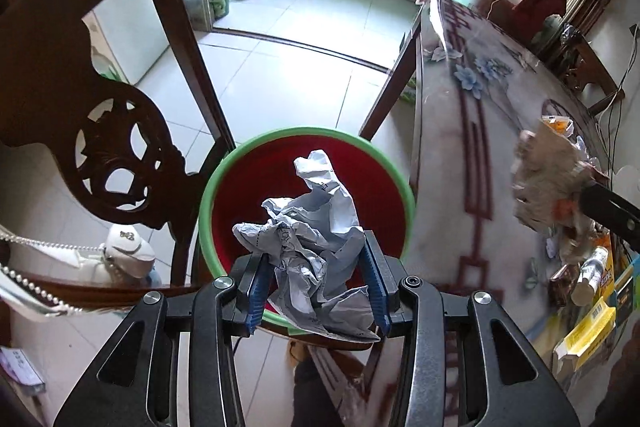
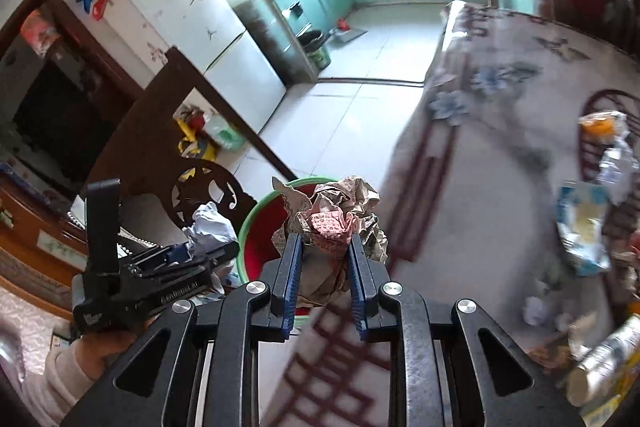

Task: Collect trash
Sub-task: 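Carry both wads over the red bucket and open both tools to drop them, then grasp crumpled foil with left tool while right tool grasps crumpled pink paper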

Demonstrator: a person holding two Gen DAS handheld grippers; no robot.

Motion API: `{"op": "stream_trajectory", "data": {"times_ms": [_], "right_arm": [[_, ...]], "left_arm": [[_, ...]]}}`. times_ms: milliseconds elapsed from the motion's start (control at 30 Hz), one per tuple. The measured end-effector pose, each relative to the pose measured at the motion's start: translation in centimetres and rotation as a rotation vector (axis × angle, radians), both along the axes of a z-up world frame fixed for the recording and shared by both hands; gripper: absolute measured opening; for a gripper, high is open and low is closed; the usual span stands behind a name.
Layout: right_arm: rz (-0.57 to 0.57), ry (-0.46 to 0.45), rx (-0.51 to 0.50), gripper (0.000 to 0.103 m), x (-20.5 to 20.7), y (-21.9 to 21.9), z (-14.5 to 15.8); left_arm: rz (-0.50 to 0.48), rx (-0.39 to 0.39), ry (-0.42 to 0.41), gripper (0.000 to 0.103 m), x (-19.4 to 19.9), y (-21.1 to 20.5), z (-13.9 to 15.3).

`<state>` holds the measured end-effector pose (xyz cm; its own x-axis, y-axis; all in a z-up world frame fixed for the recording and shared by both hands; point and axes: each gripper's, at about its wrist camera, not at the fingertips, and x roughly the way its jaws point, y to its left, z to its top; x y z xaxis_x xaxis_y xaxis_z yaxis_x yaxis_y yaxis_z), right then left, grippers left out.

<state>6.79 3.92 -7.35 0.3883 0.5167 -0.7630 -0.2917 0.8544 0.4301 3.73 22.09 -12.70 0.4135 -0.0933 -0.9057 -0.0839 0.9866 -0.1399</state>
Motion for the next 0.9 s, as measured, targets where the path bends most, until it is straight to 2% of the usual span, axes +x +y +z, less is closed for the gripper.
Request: {"op": "stream_trajectory", "data": {"times_ms": [100,267,333,367,400,667,900], "right_arm": [[0.006,0.018,-0.008,0.020,1.1,2.2,-0.9],[0.022,0.042,-0.008,0.023,2.1,3.1,-1.9],[0.023,0.050,-0.004,0.032,2.4,2.9,-2.0],[0.015,0.048,-0.003,0.036,2.5,3.1,-2.1],[0.006,0.044,0.000,0.038,2.5,3.0,-2.1],[-0.025,-0.005,-0.039,0.040,1.4,1.9,-0.2],[-0.055,-0.025,-0.075,0.040,-1.0,-1.2,1.3]], "left_arm": [[-0.011,-0.011,0.010,0.040,0.3,0.5,-0.4],[-0.025,-0.027,0.009,0.042,0.8,1.3,-0.5],[-0.024,-0.013,0.007,0.052,1.1,1.4,-0.6],[-0.018,-0.001,0.002,0.066,1.1,1.6,-0.5],[-0.010,0.005,-0.010,0.073,1.1,1.8,-0.4],[-0.029,0.012,-0.053,0.073,1.2,1.8,0.7],[-0.083,0.017,-0.073,0.073,0.9,-0.2,1.3]]}}
